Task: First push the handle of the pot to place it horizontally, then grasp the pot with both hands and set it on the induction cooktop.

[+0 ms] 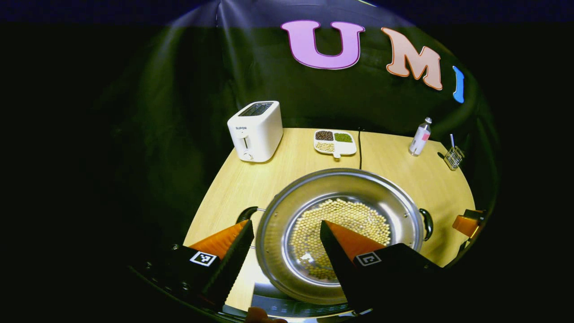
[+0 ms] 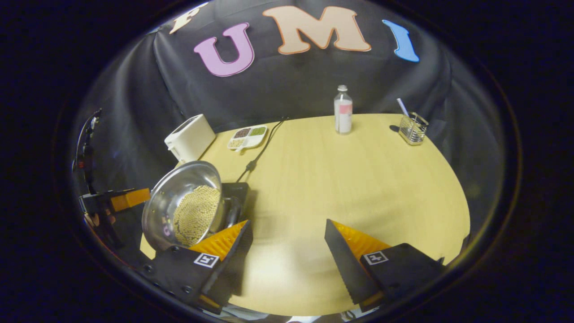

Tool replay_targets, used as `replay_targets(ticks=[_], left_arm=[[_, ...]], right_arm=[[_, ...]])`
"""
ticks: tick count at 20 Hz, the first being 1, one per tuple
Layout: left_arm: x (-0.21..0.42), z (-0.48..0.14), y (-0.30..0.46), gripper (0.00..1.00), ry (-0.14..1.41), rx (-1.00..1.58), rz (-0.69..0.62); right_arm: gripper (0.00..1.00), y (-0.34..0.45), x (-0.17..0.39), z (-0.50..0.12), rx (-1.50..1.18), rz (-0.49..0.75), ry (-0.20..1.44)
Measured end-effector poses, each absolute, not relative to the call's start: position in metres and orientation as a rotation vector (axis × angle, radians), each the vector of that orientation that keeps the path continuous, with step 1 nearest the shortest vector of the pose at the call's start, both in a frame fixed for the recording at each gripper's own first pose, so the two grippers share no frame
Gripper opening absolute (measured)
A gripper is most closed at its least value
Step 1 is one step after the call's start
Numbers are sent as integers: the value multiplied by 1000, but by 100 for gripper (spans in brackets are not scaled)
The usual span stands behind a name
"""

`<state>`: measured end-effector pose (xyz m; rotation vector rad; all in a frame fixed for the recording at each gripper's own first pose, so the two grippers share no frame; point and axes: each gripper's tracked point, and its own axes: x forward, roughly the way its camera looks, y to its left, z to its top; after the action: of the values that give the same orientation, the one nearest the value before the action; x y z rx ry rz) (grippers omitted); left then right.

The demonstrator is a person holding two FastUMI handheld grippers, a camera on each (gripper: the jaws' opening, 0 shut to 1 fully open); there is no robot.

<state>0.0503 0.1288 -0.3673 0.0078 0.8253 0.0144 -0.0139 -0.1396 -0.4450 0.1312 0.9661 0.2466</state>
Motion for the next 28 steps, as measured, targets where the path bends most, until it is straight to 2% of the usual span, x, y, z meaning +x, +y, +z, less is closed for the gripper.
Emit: replay_targets(ticks=[3, 4, 5, 8, 9, 10, 11, 12, 13, 15, 16, 22, 25, 28], left_arm=[[39, -358, 94, 97, 798, -36, 25], [36, -355, 81, 97, 788, -45, 27], [33, -352, 69, 97, 778, -51, 28], [25, -336, 38, 97, 743, -54, 36], [26, -327, 26, 96, 720, -54, 35], [28, -319, 15, 97, 693, -55, 31], [30, -309, 4, 97, 667, -55, 33], [32, -297, -6, 97, 644, -55, 35], [34, -282, -17, 96, 612, -57, 35], [44, -247, -41, 97, 531, -61, 26], [50, -229, -51, 96, 486, -62, 17], [46, -119, -119, 96, 230, -3, -35], [44, -75, -146, 94, 99, 36, -37], [47, -38, -174, 93, -7, 56, -47]], right_arm=[[100, -174, -8, -440, 110, 245, 939], [94, -185, -5, -437, 106, 247, 930], [100, -194, -2, -436, 102, 248, 918], [100, -229, 9, -423, 82, 239, 867], [94, -238, 14, -416, 81, 233, 843], [100, -248, 20, -407, 83, 227, 815], [94, -257, 29, -395, 82, 221, 776], [100, -267, 38, -381, 76, 215, 731], [94, -276, 49, -365, 70, 211, 678], [94, -291, 70, -326, 60, 203, 564], [100, -301, 78, -305, 54, 197, 511], [100, -351, 111, -189, 57, 155, 201], [100, -376, 113, -151, 69, 138, 90], [100, -395, 115, -146, 61, 130, 57]])
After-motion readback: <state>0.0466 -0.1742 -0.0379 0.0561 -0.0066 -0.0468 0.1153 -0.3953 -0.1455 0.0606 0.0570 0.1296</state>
